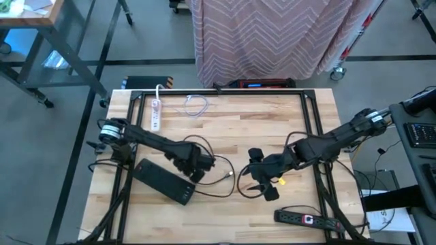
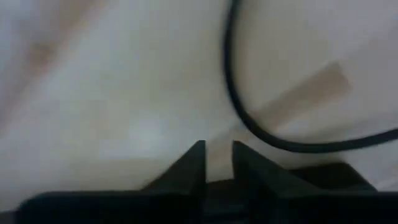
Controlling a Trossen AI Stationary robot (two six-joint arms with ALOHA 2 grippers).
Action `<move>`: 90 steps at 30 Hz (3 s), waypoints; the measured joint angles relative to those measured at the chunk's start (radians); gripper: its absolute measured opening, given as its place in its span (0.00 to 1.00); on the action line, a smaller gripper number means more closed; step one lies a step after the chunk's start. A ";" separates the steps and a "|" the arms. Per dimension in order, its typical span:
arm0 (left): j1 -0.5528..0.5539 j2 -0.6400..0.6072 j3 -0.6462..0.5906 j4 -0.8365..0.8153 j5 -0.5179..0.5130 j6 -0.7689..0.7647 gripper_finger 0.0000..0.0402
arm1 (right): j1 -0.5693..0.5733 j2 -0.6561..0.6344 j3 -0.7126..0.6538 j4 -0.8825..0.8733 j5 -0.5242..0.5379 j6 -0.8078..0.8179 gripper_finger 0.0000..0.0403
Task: Insert USB
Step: Return to Home Position
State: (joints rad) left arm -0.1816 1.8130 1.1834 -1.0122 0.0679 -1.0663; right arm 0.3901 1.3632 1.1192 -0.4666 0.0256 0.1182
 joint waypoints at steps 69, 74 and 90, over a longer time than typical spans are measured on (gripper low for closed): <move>-0.576 -0.536 0.146 0.039 -0.321 -0.005 0.02 | 0.004 -0.538 -0.279 0.210 0.002 -0.197 0.32; -0.576 -0.563 0.167 0.045 -0.321 0.011 0.02 | 0.003 -0.651 -0.298 0.210 0.002 -0.197 0.25; -0.451 -0.593 0.177 0.273 -0.648 0.693 0.02 | -0.042 -0.806 -0.294 0.157 0.045 -0.106 0.15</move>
State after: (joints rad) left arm -0.6325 1.2197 1.3609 -0.7392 -0.5804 -0.3734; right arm 0.3482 0.5576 0.8249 -0.3097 0.0706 0.0122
